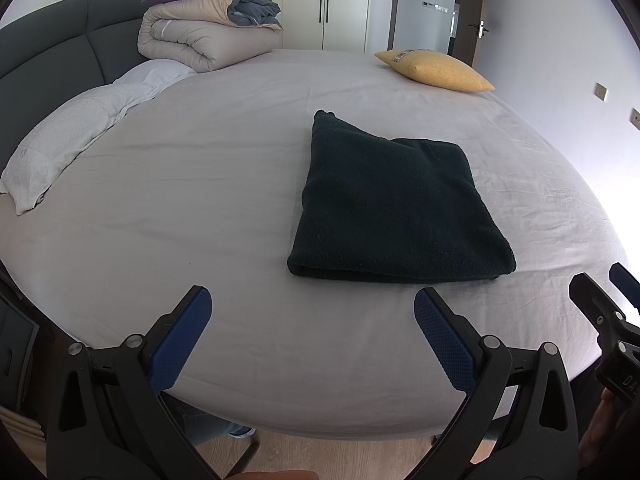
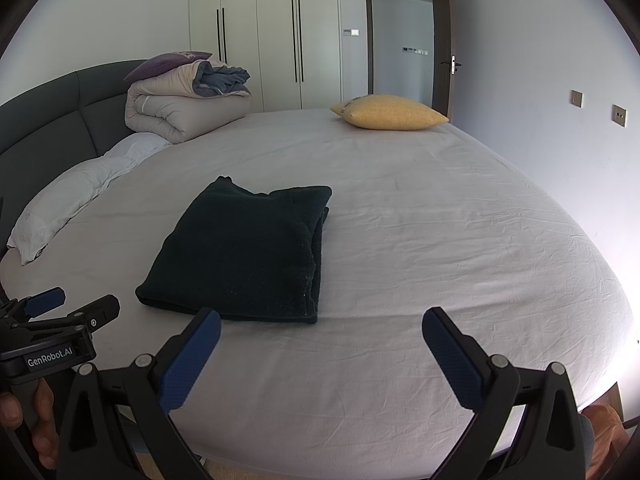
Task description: Fold small clothes
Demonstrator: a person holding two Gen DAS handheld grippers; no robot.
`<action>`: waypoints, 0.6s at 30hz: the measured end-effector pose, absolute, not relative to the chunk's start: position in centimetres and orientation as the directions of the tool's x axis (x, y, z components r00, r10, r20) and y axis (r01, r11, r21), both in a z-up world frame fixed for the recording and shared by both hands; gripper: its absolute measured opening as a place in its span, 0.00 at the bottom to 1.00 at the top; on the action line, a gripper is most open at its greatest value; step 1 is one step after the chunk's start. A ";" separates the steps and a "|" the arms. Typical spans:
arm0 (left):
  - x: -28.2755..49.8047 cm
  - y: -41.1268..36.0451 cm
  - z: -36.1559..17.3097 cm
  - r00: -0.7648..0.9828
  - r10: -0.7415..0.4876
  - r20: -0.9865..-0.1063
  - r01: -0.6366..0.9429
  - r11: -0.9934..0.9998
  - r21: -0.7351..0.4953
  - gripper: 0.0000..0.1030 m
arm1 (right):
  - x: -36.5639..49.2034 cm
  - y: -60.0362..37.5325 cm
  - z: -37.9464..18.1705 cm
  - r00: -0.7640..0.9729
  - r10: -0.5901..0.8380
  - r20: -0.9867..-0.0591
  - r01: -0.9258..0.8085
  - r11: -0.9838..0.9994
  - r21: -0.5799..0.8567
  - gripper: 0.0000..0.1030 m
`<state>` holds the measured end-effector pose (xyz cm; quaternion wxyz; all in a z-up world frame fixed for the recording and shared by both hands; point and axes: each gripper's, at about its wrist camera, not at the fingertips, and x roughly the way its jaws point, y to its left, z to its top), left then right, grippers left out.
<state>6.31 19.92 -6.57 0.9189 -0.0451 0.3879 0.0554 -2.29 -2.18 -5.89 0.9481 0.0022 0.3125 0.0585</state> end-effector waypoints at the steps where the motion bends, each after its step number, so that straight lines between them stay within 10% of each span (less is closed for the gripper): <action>1: 6.3 20.0 -6.6 0.692 0.067 -0.718 -0.137 0.990 -0.040 1.00 | -2.3 -2.2 -5.9 0.797 0.113 -0.593 -0.110 0.993 0.042 1.00; 18: 6.3 20.1 -6.7 0.690 0.064 -0.721 -0.136 0.990 -0.042 1.00 | -2.3 -2.1 -6.0 0.796 0.113 -0.595 -0.109 0.993 0.043 1.00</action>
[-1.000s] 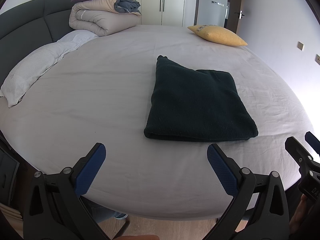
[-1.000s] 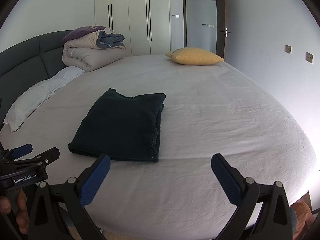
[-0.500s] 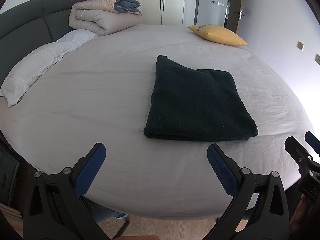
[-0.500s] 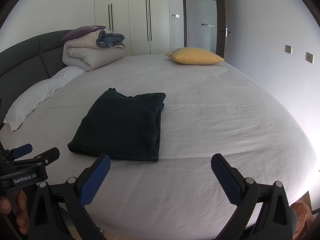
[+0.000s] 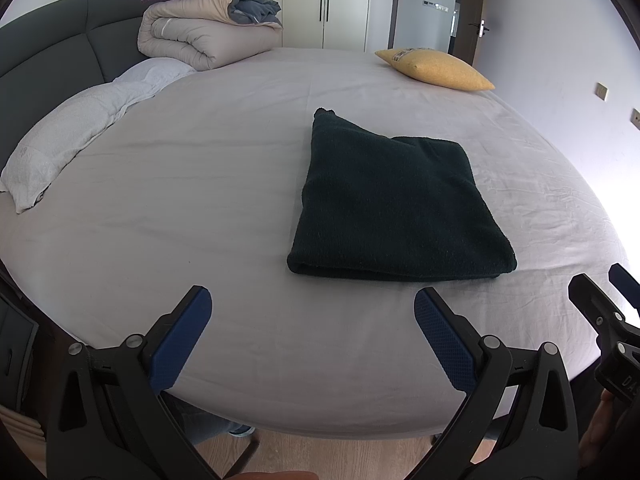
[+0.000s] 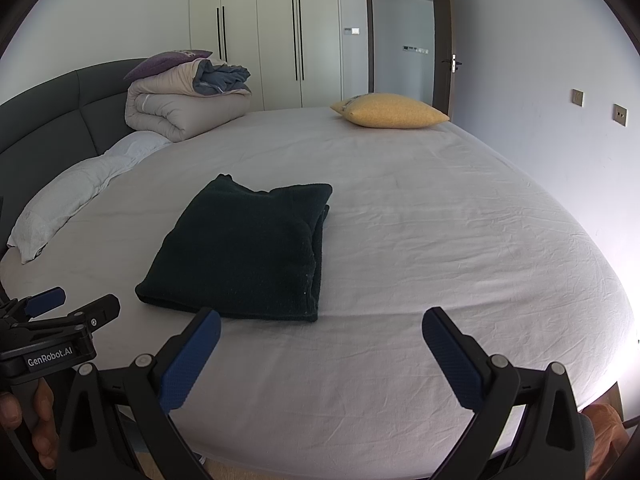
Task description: Fold small clothes
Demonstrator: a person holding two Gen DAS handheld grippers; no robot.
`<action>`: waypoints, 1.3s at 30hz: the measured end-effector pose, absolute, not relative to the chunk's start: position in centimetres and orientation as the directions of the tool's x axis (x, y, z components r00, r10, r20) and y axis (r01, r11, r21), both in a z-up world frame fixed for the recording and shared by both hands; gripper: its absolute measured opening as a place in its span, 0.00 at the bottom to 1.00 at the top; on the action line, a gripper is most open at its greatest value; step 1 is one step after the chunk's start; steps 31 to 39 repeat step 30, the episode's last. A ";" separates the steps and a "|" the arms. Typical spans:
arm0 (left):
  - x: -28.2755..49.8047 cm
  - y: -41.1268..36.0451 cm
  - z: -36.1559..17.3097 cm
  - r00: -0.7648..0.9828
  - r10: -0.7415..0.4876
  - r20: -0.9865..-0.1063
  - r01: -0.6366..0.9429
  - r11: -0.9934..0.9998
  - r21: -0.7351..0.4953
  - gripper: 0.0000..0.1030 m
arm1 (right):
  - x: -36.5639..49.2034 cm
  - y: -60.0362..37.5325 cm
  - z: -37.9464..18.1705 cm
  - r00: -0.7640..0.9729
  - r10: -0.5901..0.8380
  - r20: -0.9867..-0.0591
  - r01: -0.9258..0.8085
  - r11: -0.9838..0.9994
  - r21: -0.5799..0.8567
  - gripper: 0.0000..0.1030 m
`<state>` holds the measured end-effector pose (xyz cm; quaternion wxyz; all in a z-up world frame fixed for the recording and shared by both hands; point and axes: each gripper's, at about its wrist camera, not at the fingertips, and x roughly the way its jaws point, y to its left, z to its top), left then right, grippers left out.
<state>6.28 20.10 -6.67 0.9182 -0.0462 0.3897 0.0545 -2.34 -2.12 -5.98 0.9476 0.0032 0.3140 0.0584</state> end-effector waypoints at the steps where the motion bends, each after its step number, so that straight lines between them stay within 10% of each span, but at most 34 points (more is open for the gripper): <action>1: 6.3 20.1 -6.7 0.690 0.063 -0.721 -0.135 0.990 -0.043 1.00 | -2.4 -2.1 -6.0 0.796 0.113 -0.595 -0.109 0.993 0.043 1.00; 39: 6.5 21.2 -7.1 0.684 0.047 -0.728 -0.123 0.991 -0.053 1.00 | -2.7 -2.1 -6.4 0.784 0.127 -0.607 -0.111 0.992 0.063 1.00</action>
